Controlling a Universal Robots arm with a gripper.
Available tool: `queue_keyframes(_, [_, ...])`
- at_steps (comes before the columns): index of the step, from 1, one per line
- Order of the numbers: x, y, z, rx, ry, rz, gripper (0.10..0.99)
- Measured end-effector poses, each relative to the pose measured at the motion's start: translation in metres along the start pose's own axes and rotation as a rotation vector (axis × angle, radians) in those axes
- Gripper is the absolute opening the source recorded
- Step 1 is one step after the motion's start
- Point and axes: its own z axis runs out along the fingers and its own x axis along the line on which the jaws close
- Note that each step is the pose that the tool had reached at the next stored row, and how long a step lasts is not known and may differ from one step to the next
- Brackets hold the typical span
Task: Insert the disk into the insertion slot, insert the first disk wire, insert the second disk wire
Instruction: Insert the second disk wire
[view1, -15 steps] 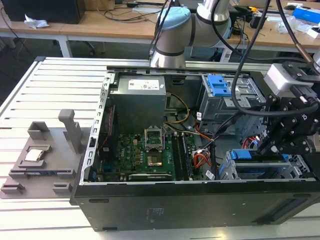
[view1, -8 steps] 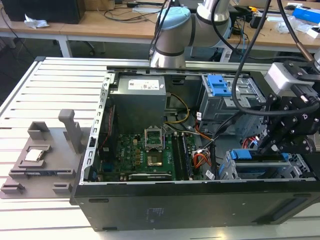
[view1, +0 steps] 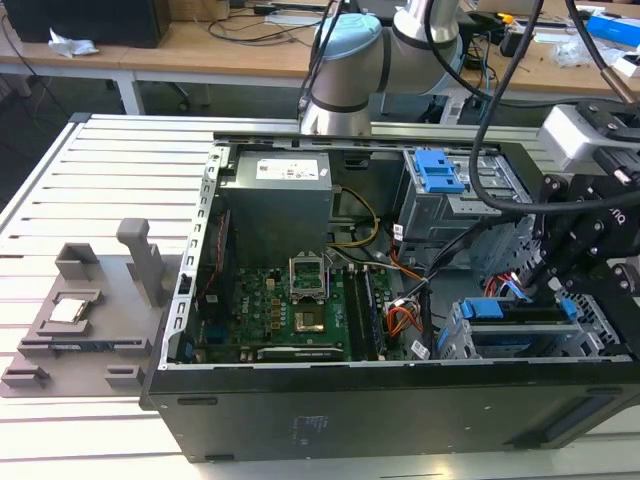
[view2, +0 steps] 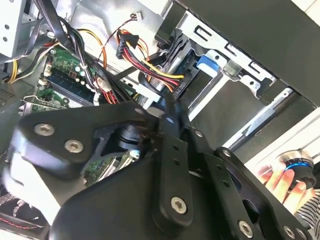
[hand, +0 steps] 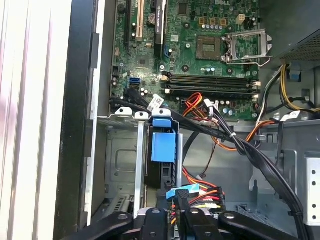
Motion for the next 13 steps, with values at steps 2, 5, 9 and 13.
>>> queue_keyframes(2, [-0.0005, 0.0005, -0.0045, 0.0, 0.0001, 0.0, 0.106])
queue_keyframes(5, [-0.0011, 0.002, -0.0208, 0.0, 0.0, 0.0, 0.106])
queue_keyframes(9, [-0.0012, 0.0023, -0.0239, 0.0, -0.0004, 0.0, 0.106])
queue_keyframes(13, [-0.0012, 0.0024, -0.0241, 0.0, -0.0002, 0.0, 0.106])
